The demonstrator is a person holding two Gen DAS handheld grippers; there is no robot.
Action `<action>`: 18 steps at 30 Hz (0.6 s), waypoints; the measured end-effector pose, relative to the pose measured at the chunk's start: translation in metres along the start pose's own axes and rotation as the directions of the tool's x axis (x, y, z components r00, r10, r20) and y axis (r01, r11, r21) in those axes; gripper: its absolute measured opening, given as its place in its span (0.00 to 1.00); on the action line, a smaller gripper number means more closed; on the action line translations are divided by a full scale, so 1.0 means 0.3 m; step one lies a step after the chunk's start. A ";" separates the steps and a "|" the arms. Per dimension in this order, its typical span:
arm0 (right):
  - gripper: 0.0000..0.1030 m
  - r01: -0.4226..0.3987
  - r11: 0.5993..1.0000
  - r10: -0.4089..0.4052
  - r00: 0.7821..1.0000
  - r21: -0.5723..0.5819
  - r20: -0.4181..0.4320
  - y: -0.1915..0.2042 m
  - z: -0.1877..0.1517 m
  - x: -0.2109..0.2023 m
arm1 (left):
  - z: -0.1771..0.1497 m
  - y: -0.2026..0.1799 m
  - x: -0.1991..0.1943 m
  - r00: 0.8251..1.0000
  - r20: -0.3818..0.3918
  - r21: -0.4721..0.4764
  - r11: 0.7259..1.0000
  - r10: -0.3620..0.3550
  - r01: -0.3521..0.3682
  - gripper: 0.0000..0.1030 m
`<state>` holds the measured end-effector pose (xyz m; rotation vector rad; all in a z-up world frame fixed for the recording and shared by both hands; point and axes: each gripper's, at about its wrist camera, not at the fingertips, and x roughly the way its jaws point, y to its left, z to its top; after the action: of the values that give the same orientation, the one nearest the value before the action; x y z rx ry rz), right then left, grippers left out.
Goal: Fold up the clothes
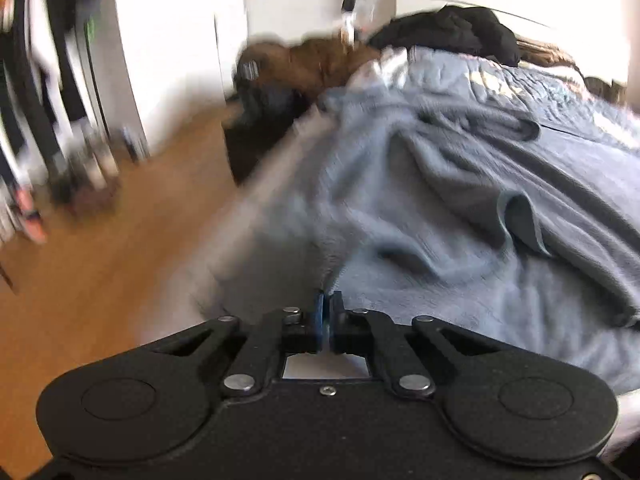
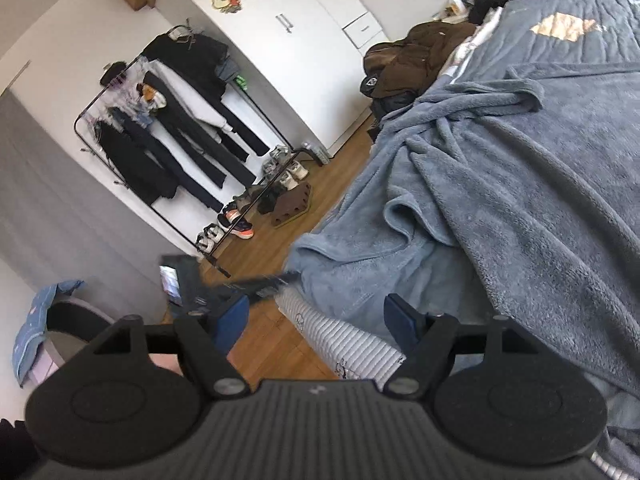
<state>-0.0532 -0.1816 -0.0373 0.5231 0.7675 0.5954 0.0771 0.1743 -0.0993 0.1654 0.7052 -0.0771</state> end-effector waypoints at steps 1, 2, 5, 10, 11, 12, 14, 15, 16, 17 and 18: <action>0.72 0.000 1.000 0.000 1.000 0.008 0.003 -0.005 0.003 0.001 | 0.040 0.026 -0.024 0.999 0.025 0.033 0.999 0.028 -0.029 0.02; 0.72 -0.002 1.000 0.002 1.000 0.017 0.005 -0.010 0.007 0.005 | 0.079 0.054 -0.047 0.997 0.048 0.052 0.997 0.057 -0.059 0.02; 0.72 -0.003 0.999 0.002 1.000 0.032 0.013 -0.016 0.012 0.009 | 0.182 0.141 -0.111 0.988 0.110 0.065 0.991 0.107 -0.114 0.02; 0.72 -0.004 0.999 0.004 1.000 0.048 0.011 -0.022 0.007 0.018 | 0.167 0.158 -0.105 0.994 0.097 0.066 0.996 0.049 -0.056 0.03; 0.72 -0.004 0.999 0.003 1.000 0.052 0.010 -0.024 0.004 0.019 | 0.133 0.142 -0.083 0.997 0.073 0.071 0.997 0.023 -0.028 0.03; 0.72 -0.004 0.999 0.003 1.000 0.053 0.009 -0.025 0.001 0.018 | 0.091 0.120 -0.052 0.999 0.033 0.081 0.997 0.006 -0.009 0.04; 0.72 -0.002 0.999 0.001 1.000 0.053 0.005 -0.029 -0.003 0.018 | -0.004 0.071 0.018 0.997 -0.070 0.101 0.995 -0.008 0.015 0.07; 0.72 0.001 0.998 -0.001 1.000 0.056 0.003 -0.034 -0.002 0.018 | -0.051 0.054 0.047 0.994 -0.106 0.092 0.996 -0.011 0.021 0.11; 0.72 0.004 0.998 -0.004 1.000 0.058 0.001 -0.039 -0.001 0.018 | -0.087 0.050 0.063 0.992 -0.124 0.068 0.997 -0.013 0.021 0.14; 0.72 0.007 0.998 -0.007 1.000 0.061 0.000 -0.044 -0.001 0.018 | -0.122 0.045 0.080 0.990 -0.143 0.044 0.999 -0.014 0.021 0.22; 0.72 0.010 0.998 -0.010 1.000 0.065 -0.001 -0.049 0.000 0.017 | -0.156 0.042 0.097 0.988 -0.155 0.025 1.000 -0.009 0.013 0.36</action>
<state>-0.0460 -0.1887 -0.0489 0.5791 0.7912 0.5630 0.0708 0.1944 -0.1516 0.1936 0.8605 -0.0842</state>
